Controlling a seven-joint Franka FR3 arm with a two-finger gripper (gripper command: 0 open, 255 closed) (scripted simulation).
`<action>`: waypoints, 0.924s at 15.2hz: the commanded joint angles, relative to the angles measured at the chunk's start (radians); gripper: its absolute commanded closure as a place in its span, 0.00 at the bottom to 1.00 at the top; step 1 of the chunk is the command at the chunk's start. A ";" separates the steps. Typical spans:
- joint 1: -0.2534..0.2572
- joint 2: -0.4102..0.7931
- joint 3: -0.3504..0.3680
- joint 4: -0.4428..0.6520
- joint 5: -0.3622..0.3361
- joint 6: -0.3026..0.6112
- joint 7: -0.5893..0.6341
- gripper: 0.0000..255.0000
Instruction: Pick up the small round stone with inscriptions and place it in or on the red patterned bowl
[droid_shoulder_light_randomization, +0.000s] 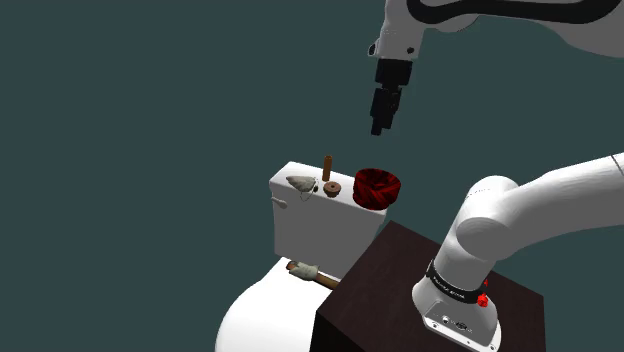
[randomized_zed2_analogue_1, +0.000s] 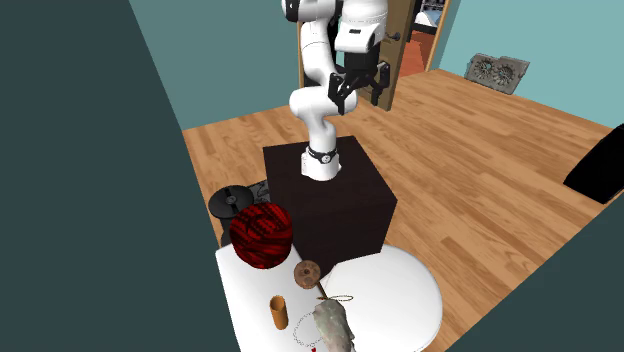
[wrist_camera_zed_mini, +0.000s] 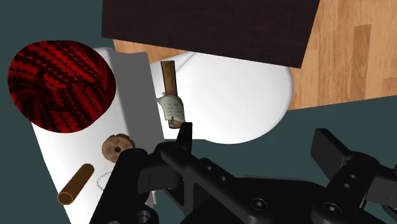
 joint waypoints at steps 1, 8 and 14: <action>0.000 0.000 0.000 0.000 0.000 0.000 0.000 0.00; -0.031 0.098 -0.032 -0.133 -0.053 0.247 -0.039 0.00; -0.058 0.241 -0.064 -0.194 -0.093 0.468 -0.066 0.00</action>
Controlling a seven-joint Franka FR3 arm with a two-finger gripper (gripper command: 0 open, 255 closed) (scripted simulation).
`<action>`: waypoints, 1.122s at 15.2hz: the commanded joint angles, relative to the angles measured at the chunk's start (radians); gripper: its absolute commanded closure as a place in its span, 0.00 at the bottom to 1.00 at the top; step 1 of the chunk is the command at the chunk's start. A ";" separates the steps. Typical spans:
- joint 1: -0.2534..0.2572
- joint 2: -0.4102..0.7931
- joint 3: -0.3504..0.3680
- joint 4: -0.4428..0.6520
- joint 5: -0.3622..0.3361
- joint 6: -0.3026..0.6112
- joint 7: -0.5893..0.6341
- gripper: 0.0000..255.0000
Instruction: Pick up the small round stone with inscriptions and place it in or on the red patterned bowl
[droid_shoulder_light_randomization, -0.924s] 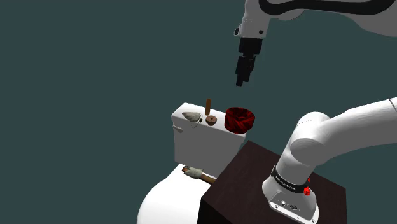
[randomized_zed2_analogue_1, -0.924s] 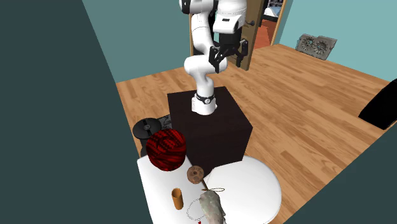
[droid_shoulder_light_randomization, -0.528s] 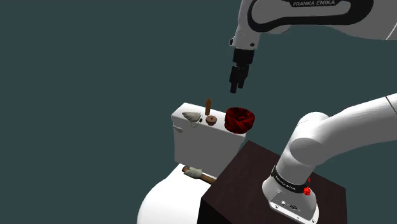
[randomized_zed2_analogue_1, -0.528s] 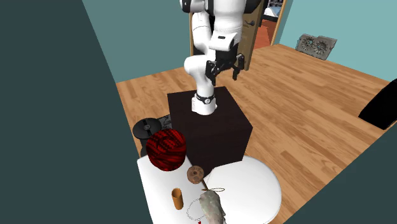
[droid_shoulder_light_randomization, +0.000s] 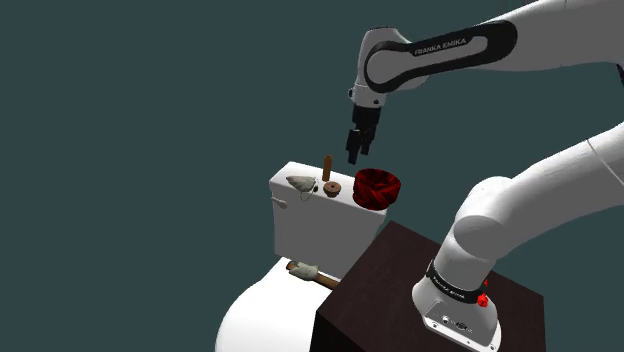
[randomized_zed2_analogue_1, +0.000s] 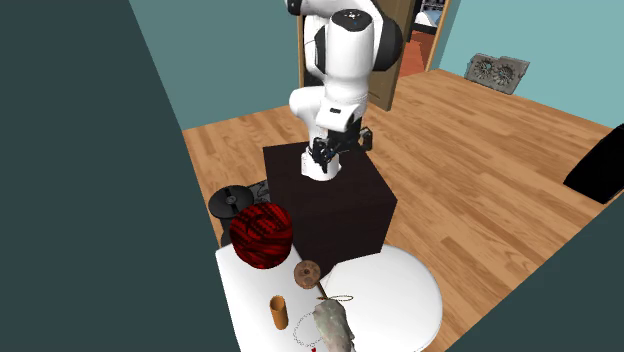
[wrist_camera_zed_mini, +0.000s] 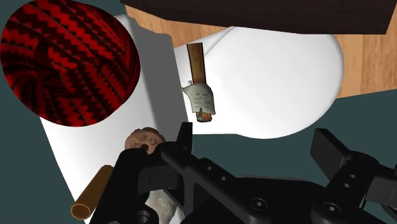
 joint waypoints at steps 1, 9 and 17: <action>-0.011 0.060 -0.014 -0.013 -0.014 0.081 -0.011 0.00; -0.043 0.329 -0.060 -0.001 -0.049 0.363 -0.042 0.00; -0.071 0.637 -0.100 0.104 -0.042 0.593 -0.082 0.00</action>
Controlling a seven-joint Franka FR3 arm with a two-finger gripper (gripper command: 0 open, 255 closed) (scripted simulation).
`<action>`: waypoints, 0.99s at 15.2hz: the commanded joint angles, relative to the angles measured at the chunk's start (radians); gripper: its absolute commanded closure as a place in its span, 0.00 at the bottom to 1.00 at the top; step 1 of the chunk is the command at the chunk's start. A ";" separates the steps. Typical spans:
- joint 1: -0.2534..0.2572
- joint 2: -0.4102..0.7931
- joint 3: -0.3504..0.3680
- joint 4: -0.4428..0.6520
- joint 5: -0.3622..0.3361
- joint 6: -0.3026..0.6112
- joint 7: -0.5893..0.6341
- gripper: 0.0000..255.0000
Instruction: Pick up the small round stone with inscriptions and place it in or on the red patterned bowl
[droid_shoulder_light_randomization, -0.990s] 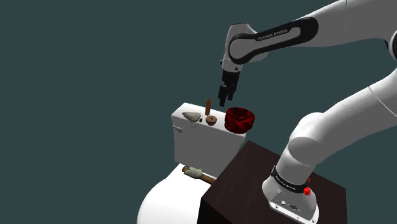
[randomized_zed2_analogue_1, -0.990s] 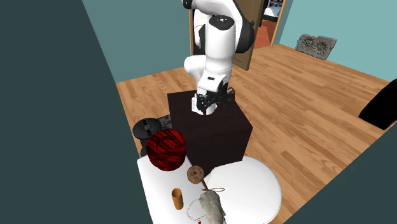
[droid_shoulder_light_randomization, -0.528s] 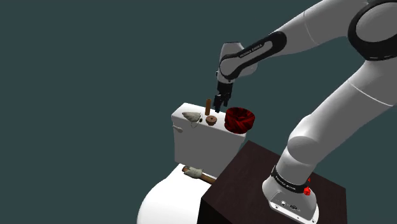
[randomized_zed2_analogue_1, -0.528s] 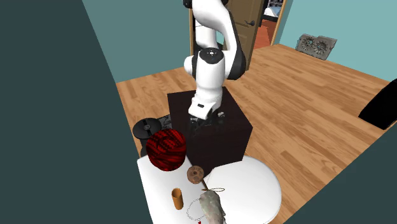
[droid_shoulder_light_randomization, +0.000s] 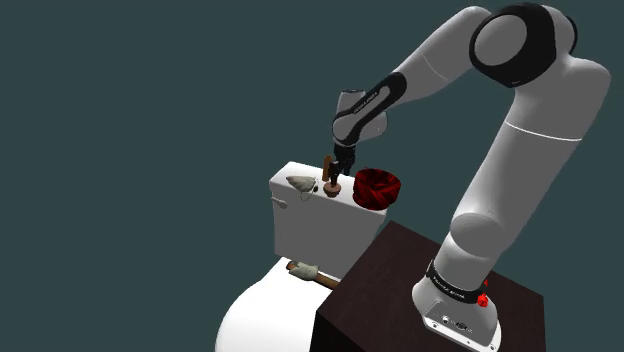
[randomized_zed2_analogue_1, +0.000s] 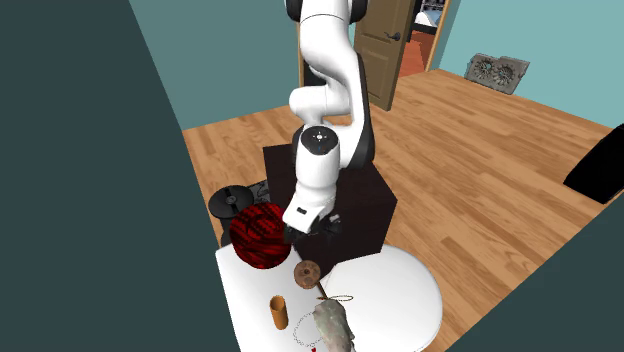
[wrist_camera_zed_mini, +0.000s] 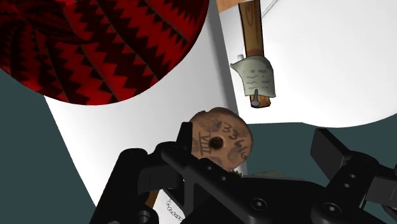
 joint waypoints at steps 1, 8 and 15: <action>-0.009 0.084 -0.008 0.044 0.009 0.048 -0.015 0.00; -0.021 0.198 -0.006 0.060 0.033 0.148 -0.035 0.00; -0.023 0.218 -0.004 0.060 0.039 0.168 -0.039 0.00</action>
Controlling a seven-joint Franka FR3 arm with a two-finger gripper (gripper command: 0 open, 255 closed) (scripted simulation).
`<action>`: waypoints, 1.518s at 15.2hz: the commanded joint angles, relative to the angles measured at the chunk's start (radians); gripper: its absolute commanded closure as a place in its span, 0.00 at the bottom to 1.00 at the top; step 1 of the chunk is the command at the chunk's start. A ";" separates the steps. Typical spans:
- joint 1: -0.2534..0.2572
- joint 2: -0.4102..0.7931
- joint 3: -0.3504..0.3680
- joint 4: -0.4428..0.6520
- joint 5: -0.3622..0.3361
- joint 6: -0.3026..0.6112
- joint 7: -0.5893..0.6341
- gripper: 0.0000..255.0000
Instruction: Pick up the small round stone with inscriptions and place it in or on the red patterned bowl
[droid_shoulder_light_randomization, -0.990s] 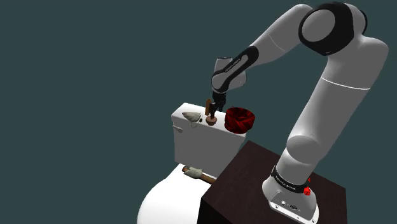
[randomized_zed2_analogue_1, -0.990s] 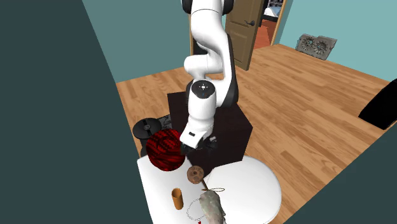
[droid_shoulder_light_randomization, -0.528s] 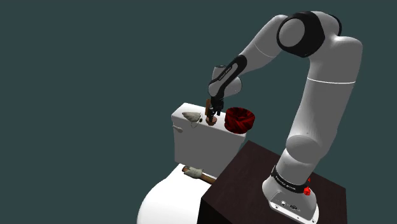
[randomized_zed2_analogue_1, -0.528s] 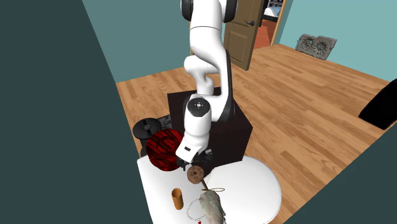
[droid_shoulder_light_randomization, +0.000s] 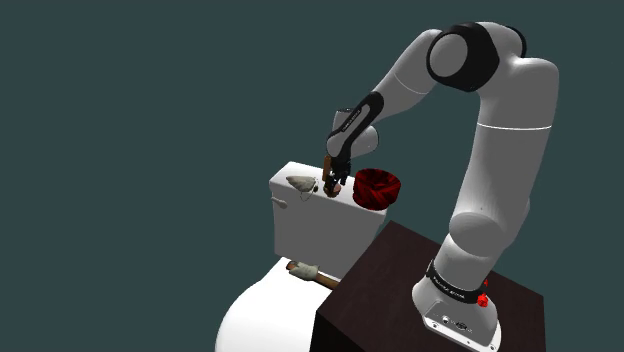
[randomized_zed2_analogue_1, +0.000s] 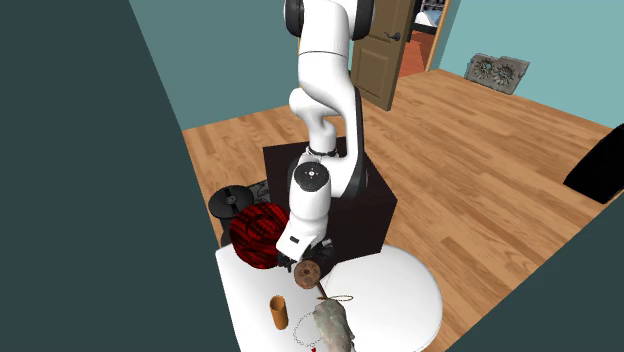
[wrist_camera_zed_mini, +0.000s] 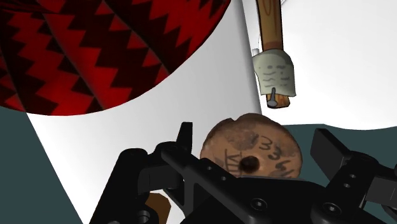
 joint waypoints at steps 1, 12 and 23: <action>0.000 0.000 0.000 0.000 0.000 0.000 0.000 0.00; 0.000 -0.001 0.000 -0.001 0.000 0.000 -0.001 1.00; 0.008 -0.119 -0.010 0.013 -0.030 -0.131 0.016 1.00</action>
